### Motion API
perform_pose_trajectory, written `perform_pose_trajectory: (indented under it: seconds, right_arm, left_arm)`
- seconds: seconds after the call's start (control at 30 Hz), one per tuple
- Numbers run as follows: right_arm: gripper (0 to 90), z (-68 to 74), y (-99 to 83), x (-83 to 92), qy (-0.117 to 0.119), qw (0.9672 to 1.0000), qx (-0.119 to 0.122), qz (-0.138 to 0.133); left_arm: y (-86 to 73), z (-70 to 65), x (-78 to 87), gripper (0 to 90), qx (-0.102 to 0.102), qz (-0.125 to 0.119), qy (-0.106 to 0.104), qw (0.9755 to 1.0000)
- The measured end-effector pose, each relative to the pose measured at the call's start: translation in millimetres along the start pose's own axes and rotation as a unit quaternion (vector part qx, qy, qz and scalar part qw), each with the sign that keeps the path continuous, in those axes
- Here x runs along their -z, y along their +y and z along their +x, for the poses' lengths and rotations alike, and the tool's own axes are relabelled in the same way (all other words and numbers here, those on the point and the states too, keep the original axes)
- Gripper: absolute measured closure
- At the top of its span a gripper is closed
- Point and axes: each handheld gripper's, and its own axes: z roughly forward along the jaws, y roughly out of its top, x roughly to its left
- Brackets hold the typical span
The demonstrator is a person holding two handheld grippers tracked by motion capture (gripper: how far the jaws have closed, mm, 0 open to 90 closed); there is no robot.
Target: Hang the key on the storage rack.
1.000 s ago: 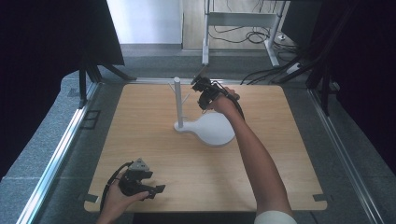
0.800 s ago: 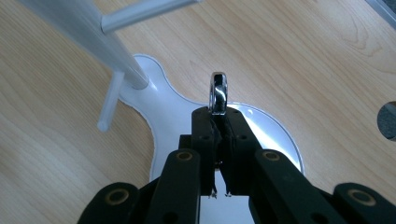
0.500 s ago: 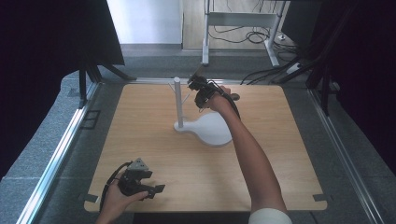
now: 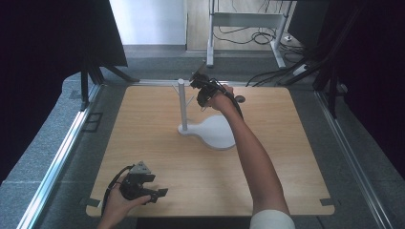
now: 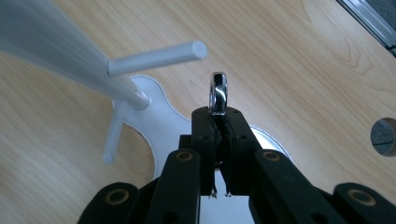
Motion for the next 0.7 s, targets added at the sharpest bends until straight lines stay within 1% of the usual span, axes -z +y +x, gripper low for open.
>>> perform_pose_trajectory:
  seconds: [0.07,0.17,0.37,0.7]
  right_arm:
    - [84.5,0.8,2.2,-1.2,0.003,1.0,-0.001,-0.001]
    - [84.5,1.4,5.2,-2.0,-0.001,1.0,0.001,0.0]
    - [84.5,2.6,10.7,2.4,-0.004,1.0,0.0,-0.006]
    - [84.5,3.0,12.4,5.1,-0.008,0.9999,-0.004,-0.009]
  left_arm:
    - [-0.2,0.6,1.0,23.1,0.0,-0.001,0.0,1.0]
    - [-0.5,1.2,1.5,23.1,0.001,-0.002,0.0,1.0]
    - [-0.3,1.1,1.4,23.1,0.001,-0.002,-0.001,1.0]
    - [-0.2,0.8,1.6,23.1,0.001,-0.002,-0.001,1.0]
